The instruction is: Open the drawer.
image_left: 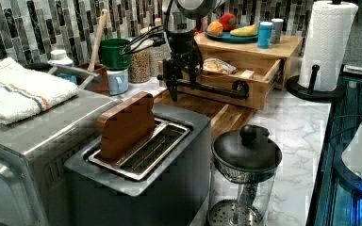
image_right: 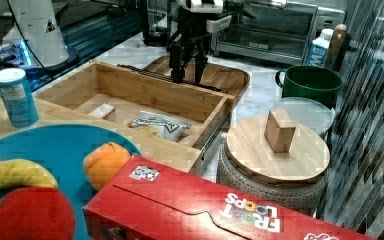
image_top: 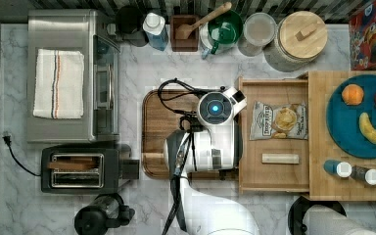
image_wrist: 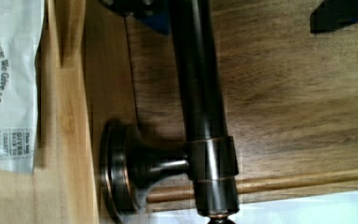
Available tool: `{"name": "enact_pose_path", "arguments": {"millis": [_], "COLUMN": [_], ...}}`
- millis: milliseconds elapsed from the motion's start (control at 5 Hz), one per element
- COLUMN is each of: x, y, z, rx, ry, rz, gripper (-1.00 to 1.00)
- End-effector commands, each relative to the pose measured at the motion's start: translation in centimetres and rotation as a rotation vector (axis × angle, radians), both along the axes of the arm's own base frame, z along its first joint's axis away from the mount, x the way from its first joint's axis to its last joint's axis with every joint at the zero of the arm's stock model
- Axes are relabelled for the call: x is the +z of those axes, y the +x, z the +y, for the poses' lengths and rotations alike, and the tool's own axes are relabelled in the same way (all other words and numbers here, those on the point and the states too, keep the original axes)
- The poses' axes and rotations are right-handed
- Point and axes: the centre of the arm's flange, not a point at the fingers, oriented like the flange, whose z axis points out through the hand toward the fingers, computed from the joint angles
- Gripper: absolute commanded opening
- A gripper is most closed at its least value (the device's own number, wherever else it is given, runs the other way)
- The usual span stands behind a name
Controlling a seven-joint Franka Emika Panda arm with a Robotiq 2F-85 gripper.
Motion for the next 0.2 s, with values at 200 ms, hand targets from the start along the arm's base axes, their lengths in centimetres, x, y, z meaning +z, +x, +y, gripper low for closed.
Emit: {"name": "enact_pose_path", "arguments": {"millis": [200], "x": [1.78], "y": [-0.25], "z": [7.0], "rx": [-0.044], "ry": [0.089], "rz": [0.009], "gripper": [1.0]}}
